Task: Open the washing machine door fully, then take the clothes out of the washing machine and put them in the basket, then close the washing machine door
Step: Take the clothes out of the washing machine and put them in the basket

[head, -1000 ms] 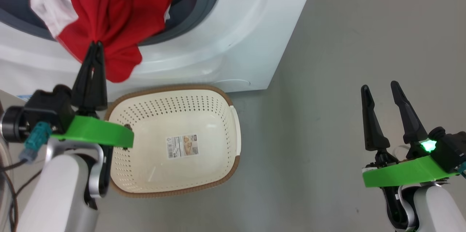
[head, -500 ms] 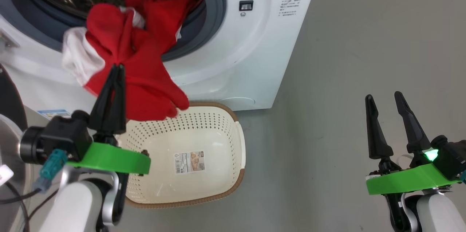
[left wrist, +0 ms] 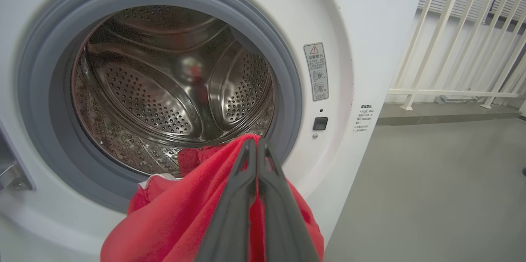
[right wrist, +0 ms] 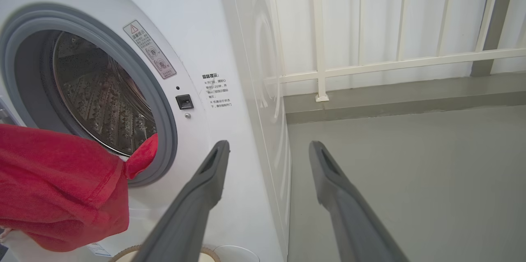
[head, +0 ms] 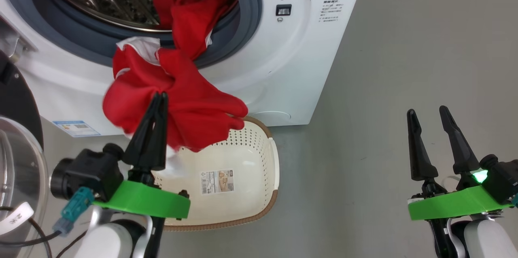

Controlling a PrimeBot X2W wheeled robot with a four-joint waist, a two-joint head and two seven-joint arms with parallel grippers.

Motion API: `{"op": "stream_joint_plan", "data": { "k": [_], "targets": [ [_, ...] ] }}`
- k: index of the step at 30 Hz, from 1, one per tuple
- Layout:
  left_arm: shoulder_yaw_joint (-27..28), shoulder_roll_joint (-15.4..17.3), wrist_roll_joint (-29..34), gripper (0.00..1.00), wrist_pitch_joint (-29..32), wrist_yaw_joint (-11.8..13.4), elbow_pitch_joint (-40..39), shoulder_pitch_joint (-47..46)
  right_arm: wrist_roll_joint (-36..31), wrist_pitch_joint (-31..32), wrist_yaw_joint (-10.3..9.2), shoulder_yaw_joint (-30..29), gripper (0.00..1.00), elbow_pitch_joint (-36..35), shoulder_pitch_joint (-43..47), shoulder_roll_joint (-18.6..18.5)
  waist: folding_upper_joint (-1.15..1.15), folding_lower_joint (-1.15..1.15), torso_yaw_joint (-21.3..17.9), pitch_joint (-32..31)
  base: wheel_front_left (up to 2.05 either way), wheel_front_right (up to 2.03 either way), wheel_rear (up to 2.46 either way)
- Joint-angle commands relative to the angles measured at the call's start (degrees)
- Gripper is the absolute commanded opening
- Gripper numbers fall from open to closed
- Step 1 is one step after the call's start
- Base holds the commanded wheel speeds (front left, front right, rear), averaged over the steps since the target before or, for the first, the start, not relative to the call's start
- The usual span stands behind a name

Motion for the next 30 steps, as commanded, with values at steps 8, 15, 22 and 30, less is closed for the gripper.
{"op": "stream_joint_plan", "data": {
  "k": [8, 15, 22, 30],
  "targets": [
    [0.97, -0.97, -2.83, 0.00, -2.39, -1.22, 6.83, 0.79, -0.32, -0.36, 0.36, 1.78, 1.00, -1.81, -0.72, -0.63, 0.00, 0.00, -0.70, 0.72, 0.00, 0.00, 0.00],
    [-0.26, -3.22, -4.17, 0.00, -6.21, -4.25, 22.40, -3.05, -0.45, -0.36, 0.36, 1.85, 1.00, -1.77, -1.23, -0.63, 0.00, 0.00, -1.39, 1.67, 0.00, 0.00, 0.00],
    [-0.54, -5.51, -3.63, 0.00, -9.90, -7.71, 38.67, -9.52, -0.88, -0.36, 0.36, 1.63, 1.00, -1.55, -1.78, -0.63, 0.00, 0.00, -2.10, 3.09, 0.00, 0.00, 0.00],
    [0.08, -6.73, -2.71, 0.00, -10.18, -9.52, 53.26, -14.48, -0.84, -0.36, 0.36, 1.87, 1.00, -0.89, -2.35, -0.63, 0.00, 0.00, -3.88, 5.48, 0.00, 0.00, 0.00]
  ]
}}
